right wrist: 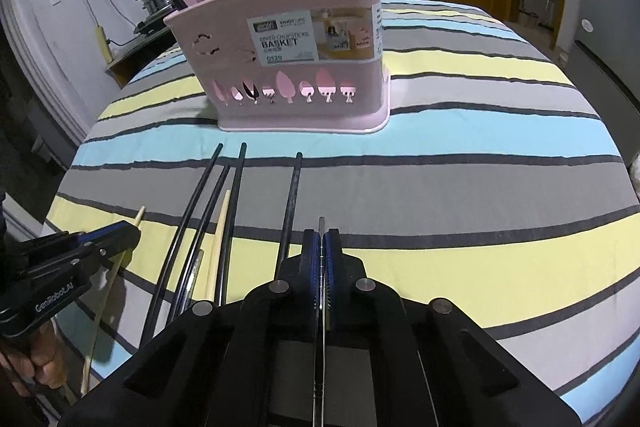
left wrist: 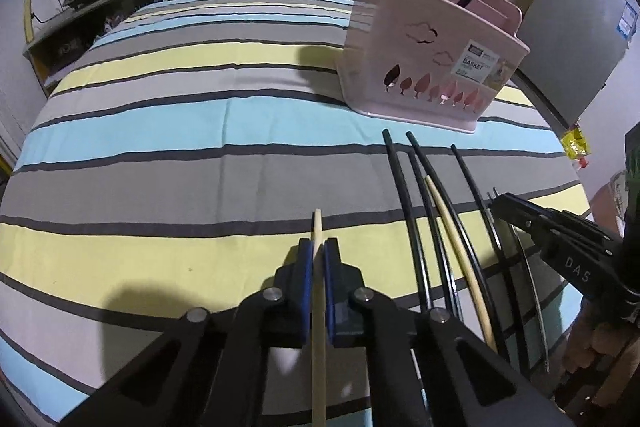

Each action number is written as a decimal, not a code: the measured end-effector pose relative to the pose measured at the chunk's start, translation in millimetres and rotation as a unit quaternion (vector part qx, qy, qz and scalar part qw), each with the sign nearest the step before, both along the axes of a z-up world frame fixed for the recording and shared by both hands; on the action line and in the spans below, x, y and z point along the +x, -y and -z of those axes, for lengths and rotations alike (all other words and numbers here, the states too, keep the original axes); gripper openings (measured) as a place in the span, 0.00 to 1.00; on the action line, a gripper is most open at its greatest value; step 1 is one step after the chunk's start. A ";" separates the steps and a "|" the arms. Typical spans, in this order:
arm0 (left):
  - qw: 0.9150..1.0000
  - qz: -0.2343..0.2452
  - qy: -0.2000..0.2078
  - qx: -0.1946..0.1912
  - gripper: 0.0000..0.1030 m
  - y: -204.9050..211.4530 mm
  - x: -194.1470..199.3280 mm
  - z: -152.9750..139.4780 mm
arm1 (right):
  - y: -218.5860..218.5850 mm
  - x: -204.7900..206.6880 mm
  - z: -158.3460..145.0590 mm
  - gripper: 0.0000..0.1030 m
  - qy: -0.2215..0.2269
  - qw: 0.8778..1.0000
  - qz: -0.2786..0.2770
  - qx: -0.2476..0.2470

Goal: Organize utensils
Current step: 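Lift both held chopsticks upright and carry them over the pink basket, then lower the chopsticks into the basket compartments and open both tools, then move both open tools back toward the remaining chopsticks on the cloth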

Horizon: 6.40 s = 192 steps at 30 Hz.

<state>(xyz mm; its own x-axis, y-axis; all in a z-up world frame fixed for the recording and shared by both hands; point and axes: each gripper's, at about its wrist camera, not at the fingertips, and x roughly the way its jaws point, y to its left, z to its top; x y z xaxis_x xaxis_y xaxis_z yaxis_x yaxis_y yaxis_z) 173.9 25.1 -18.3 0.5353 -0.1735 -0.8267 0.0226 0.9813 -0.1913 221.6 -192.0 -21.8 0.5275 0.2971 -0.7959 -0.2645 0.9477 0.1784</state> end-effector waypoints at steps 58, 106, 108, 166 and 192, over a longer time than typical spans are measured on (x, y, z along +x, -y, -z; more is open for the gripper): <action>0.992 0.041 0.116 -0.007 0.06 -0.6 -23.6 -130.6 | 28.2 -32.4 -120.4 0.04 0.142 0.989 -0.003 0.045; 0.966 -0.026 0.239 -0.098 0.06 -17.5 61.9 -225.6 | 4.6 24.7 -205.5 0.03 0.245 0.961 0.017 0.128; 0.964 -0.029 0.246 -0.099 0.06 -18.1 66.1 -224.6 | 2.3 29.6 -202.9 0.03 0.245 0.961 0.019 0.129; 0.982 -0.022 0.176 -0.062 0.39 -7.5 -29.2 -105.0 | 32.3 -51.6 -103.9 0.14 0.166 0.980 0.022 0.107; 0.991 0.034 0.123 -0.043 0.39 32.5 -84.0 -57.8 | 28.7 -95.7 -51.1 0.14 0.084 0.994 0.003 0.071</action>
